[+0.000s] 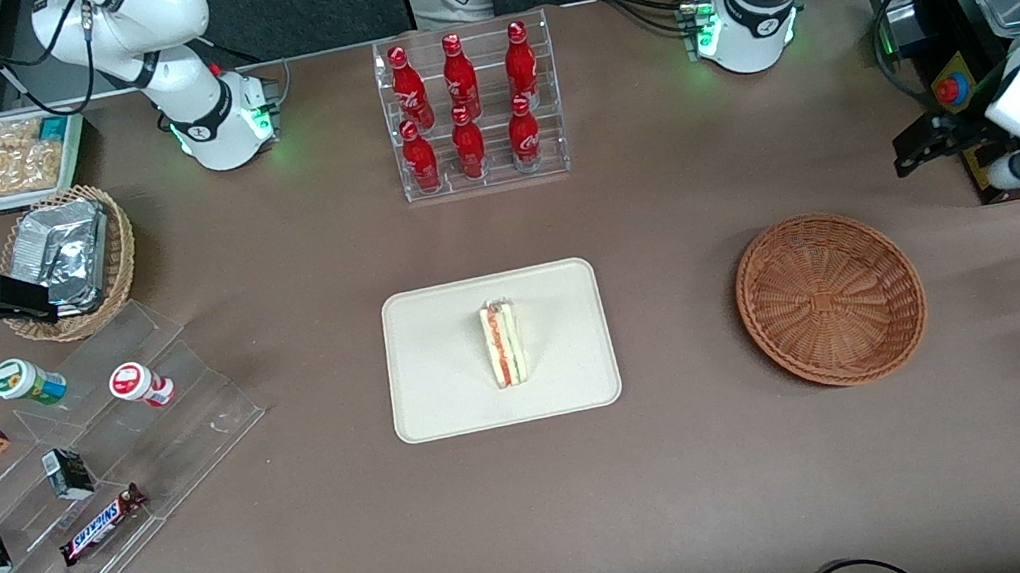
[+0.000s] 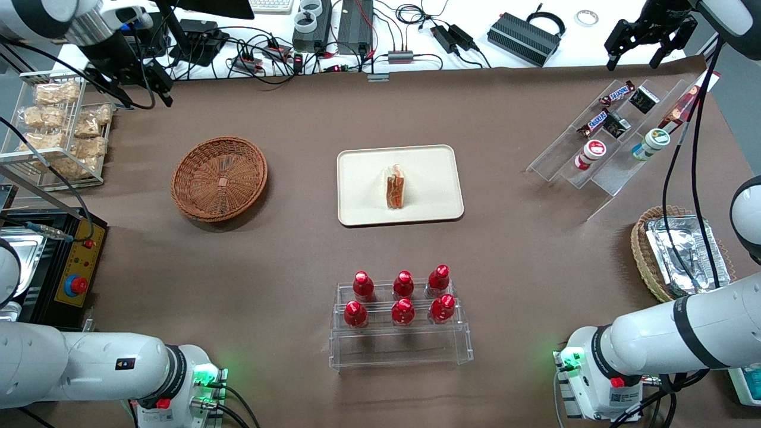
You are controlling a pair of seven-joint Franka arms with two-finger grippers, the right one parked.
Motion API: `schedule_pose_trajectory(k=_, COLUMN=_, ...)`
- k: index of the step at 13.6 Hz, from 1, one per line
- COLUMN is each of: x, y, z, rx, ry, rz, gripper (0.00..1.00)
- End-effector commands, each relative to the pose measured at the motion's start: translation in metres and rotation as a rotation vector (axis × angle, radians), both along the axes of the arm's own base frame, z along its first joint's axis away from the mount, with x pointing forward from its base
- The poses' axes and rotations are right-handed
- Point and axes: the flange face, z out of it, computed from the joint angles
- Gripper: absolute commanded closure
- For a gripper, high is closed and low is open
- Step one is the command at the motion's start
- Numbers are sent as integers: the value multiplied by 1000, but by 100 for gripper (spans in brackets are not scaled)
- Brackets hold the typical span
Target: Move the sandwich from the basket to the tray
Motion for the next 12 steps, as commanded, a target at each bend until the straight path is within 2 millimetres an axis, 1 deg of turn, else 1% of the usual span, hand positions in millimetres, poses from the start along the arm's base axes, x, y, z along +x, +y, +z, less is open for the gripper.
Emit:
schedule_pose_trajectory(k=1, x=-2, y=1, z=36, rx=17, ry=-25, rz=4, gripper=1)
schedule_pose_trajectory(k=3, x=2, y=-1, z=55, rx=14, ry=-65, rz=11, gripper=1)
schedule_pose_trajectory(k=4, x=3, y=-1, z=58, rx=14, ry=-71, rz=19, gripper=1)
schedule_pose_trajectory(k=12, x=2, y=-2, z=60, rx=16, ry=-76, rz=20, gripper=1)
